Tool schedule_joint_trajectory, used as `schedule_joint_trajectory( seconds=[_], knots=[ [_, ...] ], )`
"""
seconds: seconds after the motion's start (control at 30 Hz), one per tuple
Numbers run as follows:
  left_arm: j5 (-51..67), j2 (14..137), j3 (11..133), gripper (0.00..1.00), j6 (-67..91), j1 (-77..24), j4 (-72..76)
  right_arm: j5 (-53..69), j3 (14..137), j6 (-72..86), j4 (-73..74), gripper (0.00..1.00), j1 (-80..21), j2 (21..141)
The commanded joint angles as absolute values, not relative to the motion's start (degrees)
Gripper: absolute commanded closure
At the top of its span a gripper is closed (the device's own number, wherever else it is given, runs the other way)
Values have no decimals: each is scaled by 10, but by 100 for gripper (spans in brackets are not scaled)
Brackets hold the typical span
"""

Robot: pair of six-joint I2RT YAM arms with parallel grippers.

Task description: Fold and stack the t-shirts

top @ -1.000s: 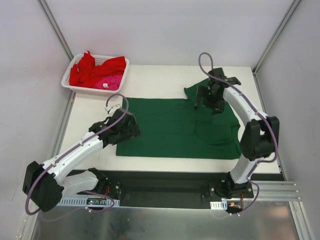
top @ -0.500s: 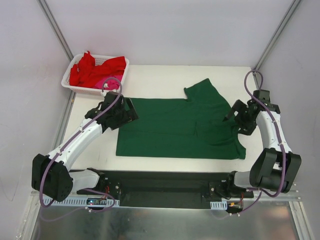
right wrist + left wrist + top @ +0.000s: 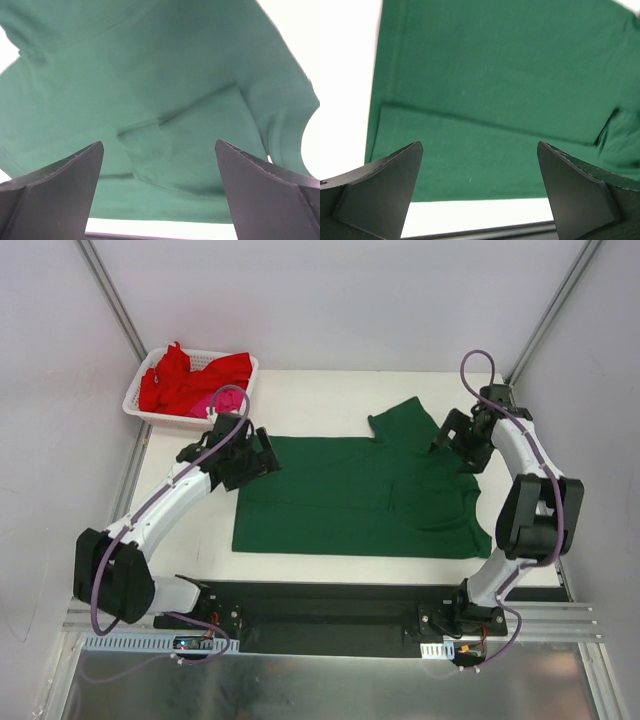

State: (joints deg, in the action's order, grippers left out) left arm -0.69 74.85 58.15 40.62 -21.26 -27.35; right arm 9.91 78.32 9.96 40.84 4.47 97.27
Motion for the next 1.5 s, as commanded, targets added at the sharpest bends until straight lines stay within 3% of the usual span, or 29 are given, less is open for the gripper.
schedule_joint_trajectory(
  seconds=[0.0,0.2,0.27,0.37,0.57,0.67,0.83,0.93,1.0,1.13,1.47],
  knots=[
    [-32,815,678,1,353,-205,-256,99,926,102,375,1,38,1057],
    [-42,934,801,10,302,-192,-253,182,1138,58,341,7,38,1193],
    [-38,971,833,17,284,-192,-245,214,1149,56,290,8,38,1222],
    [-1,1027,877,18,271,-192,-228,235,1158,83,258,8,39,1264],
    [32,1086,926,16,301,-198,-225,253,1180,100,330,11,36,1273],
    [38,1020,859,17,328,-219,-228,179,1124,86,454,8,29,1176],
    [-16,833,672,11,398,-285,-242,84,888,88,494,0,-4,908],
    [-46,787,583,8,476,-301,-242,77,745,115,501,4,-11,826],
    [-68,795,559,7,487,-301,-241,70,654,129,477,4,-9,808],
    [-88,834,563,7,521,-303,-233,73,613,164,432,4,-13,823],
    [-130,890,559,5,491,-279,-176,4,725,141,417,4,-18,970]
  ],
)
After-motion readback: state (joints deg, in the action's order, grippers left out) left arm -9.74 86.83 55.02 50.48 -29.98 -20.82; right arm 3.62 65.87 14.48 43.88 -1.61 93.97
